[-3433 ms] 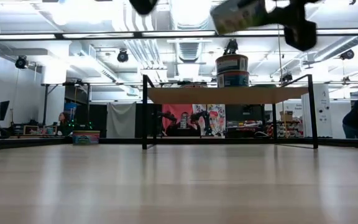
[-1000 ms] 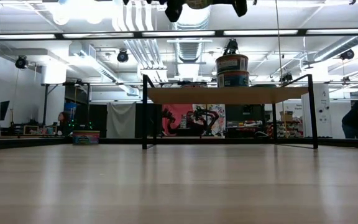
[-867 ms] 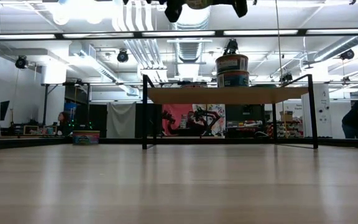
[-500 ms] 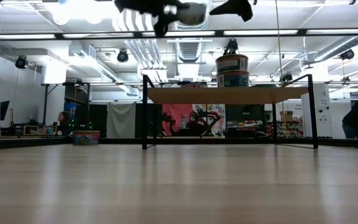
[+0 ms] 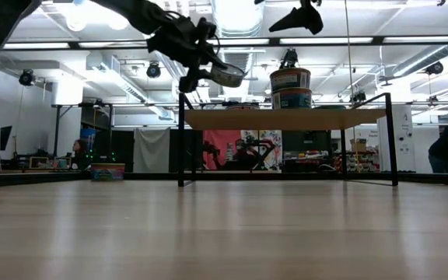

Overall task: Stack canned seafood by type on shelf
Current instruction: Stack the green tuna can on top of the other green tuna can, then stack the blue-pink tuna can on top of the other blue-pink tuna cans

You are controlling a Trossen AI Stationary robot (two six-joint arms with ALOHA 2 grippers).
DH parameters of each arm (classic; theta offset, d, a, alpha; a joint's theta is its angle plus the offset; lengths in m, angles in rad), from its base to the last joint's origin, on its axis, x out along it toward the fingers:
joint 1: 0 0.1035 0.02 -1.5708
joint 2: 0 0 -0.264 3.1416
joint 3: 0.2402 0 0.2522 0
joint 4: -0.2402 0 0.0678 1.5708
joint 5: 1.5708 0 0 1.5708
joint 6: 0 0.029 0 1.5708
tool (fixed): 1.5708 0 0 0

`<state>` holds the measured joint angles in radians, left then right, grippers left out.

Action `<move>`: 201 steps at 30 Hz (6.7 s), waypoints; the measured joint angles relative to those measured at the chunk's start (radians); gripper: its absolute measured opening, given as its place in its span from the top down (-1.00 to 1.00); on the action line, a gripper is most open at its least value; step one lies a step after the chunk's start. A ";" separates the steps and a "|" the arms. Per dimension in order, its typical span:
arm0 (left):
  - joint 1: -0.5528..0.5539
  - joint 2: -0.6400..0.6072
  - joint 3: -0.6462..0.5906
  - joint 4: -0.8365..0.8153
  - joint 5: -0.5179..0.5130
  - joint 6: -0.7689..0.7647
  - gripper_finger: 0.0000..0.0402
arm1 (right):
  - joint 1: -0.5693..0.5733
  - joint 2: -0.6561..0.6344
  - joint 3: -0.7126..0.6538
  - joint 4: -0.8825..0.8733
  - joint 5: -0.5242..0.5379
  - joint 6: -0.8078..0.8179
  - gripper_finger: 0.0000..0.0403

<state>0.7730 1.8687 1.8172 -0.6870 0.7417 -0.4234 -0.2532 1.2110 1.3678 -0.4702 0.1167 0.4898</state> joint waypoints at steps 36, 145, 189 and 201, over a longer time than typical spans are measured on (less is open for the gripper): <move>-0.070 0.065 0.002 0.048 -0.114 -0.006 0.41 | -0.009 0.000 0.000 -0.030 0.026 0.036 -0.52; -0.146 0.028 0.000 -0.083 -0.603 0.198 0.61 | -0.009 0.001 -0.001 -0.078 0.020 0.033 -0.61; 0.199 0.011 -0.265 -0.575 -0.934 0.383 0.99 | -0.007 0.001 -0.001 -0.140 0.040 0.029 -0.47; 0.198 0.011 -0.455 -0.352 -1.047 0.318 0.99 | -0.009 0.001 -0.003 -0.146 0.047 0.014 -0.46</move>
<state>0.9714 1.8797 1.3623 -1.0394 -0.3053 -0.1052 -0.2626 1.2118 1.3651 -0.6167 0.1639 0.5036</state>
